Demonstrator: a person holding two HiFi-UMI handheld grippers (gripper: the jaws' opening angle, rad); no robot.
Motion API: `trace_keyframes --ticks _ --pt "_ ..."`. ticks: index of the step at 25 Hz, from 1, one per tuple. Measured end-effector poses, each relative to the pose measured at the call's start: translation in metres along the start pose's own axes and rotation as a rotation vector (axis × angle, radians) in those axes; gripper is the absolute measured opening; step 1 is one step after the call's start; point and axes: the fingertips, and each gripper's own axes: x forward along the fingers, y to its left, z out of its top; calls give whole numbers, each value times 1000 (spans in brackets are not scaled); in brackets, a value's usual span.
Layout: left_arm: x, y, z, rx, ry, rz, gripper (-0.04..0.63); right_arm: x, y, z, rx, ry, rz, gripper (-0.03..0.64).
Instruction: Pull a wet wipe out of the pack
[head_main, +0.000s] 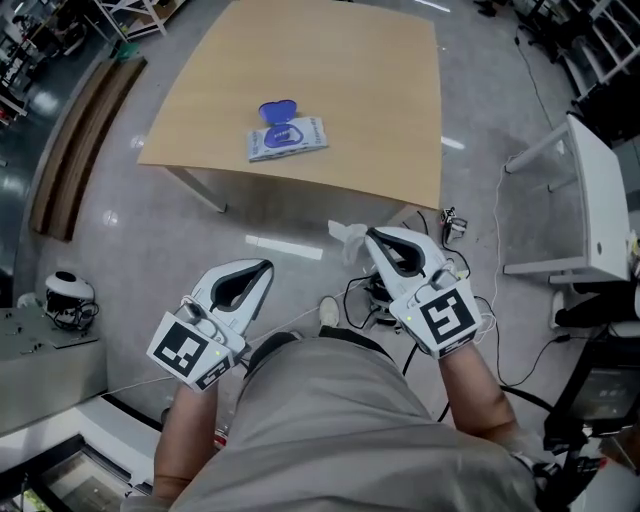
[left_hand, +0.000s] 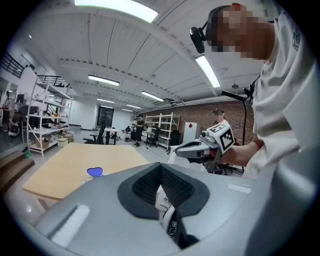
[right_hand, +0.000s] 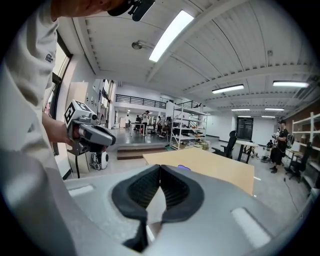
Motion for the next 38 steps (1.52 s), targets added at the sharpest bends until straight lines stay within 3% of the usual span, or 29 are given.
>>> trace_keyframes --ticks 13,24,30,38 --pt "-119 -72 -11 19 -39 -63 6 -55 134 34 -45 -31 4 3" --pt "-196 -140 -52 13 -44 -104 6 -119 238 18 -38 -22 11 3" --pt "-211 -177 -51 18 -53 -84 6 -153 261 14 -51 -30 56 3" --pt "-176 -257 -22 15 -68 -50 6 -226 247 20 -71 -83 151 3"
